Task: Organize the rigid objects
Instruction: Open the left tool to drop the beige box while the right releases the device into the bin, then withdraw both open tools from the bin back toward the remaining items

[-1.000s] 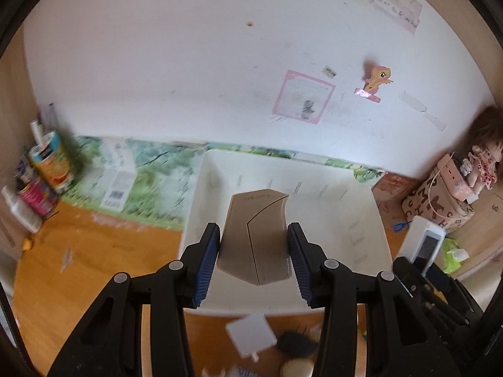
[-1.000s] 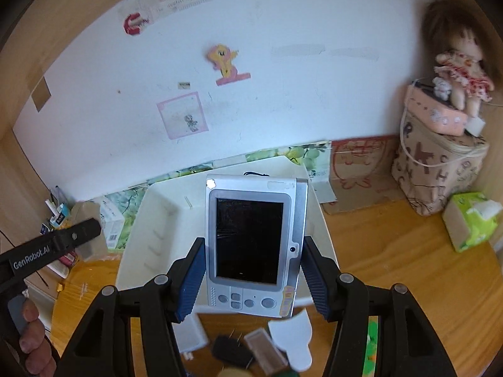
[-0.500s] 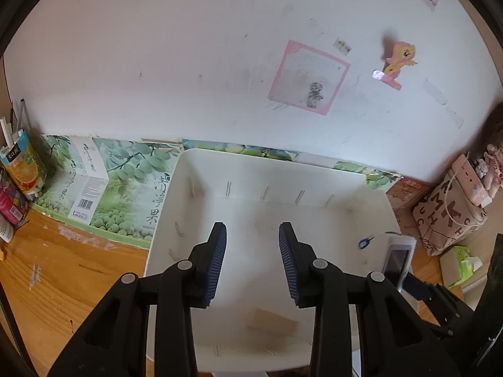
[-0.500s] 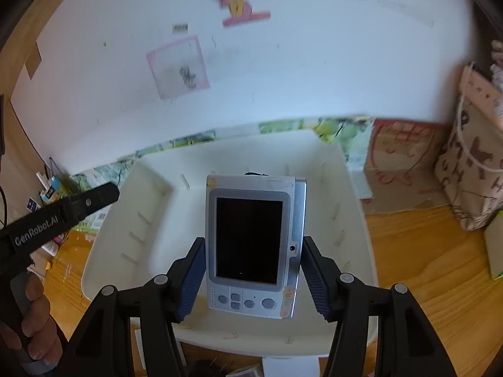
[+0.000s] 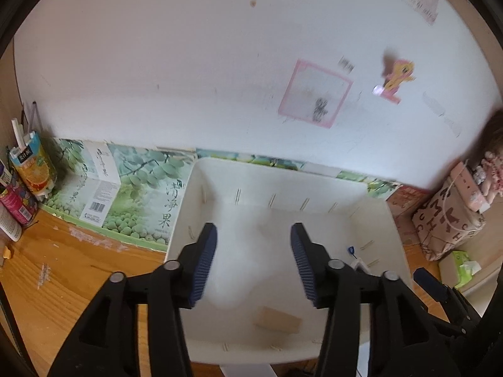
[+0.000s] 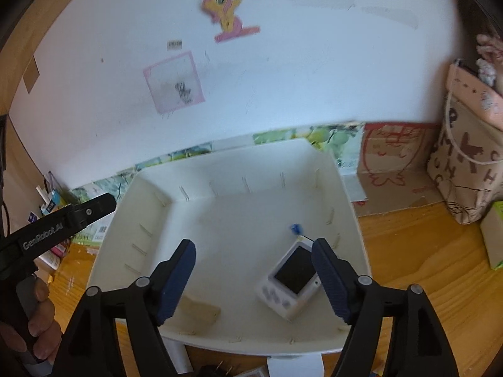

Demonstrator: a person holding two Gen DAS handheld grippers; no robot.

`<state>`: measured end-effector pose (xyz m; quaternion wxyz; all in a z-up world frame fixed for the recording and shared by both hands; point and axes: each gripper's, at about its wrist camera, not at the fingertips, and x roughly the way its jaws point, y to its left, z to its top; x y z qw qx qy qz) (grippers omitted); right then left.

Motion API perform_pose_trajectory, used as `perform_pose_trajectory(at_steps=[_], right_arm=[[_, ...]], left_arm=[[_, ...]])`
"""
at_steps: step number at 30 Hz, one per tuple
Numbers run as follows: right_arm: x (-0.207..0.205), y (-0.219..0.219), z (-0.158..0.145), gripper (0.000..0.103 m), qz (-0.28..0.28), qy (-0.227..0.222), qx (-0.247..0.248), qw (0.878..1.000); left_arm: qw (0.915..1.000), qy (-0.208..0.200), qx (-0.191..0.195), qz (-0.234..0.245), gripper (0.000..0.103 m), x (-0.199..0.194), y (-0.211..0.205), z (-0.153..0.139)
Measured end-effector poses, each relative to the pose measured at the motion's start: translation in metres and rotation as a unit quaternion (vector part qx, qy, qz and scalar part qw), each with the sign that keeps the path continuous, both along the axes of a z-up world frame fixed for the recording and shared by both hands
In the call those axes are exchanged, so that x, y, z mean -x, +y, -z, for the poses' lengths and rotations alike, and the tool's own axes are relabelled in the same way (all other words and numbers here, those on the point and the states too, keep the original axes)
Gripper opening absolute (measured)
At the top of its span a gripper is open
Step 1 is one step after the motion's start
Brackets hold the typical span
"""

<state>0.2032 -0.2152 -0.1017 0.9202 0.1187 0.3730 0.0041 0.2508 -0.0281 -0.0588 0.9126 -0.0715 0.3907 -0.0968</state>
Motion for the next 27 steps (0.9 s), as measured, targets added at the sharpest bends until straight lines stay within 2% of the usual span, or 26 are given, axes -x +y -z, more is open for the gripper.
perform_pose_trajectory(at_steps=[3,8,12,19,27], right_arm=[[0.014,-0.001,-0.014,0.08,0.01,-0.018,0.003,1.0],[0.04,0.0,-0.037,0.081,0.017,-0.054,0.004,0.998],[0.066,0.004,-0.059,0.082,0.024,-0.088,0.008,0.996],[0.12,0.011,-0.09,0.087,0.052,-0.154,0.0,0.987],[0.17,0.029,-0.097,0.087,0.046,-0.169,0.029,0.984]], left_arm=[[0.9998,-0.017,0.001,-0.001,0.066,0.012,0.004,-0.013],[0.9985,-0.054,-0.008,-0.009,0.074,0.039,0.018,-0.039],[0.997,-0.076,-0.006,-0.01,0.076,0.061,0.03,-0.055],[0.9915,-0.126,-0.032,-0.014,0.083,0.108,0.049,-0.08],[0.9897,-0.136,-0.04,-0.018,0.083,0.157,0.074,-0.088]])
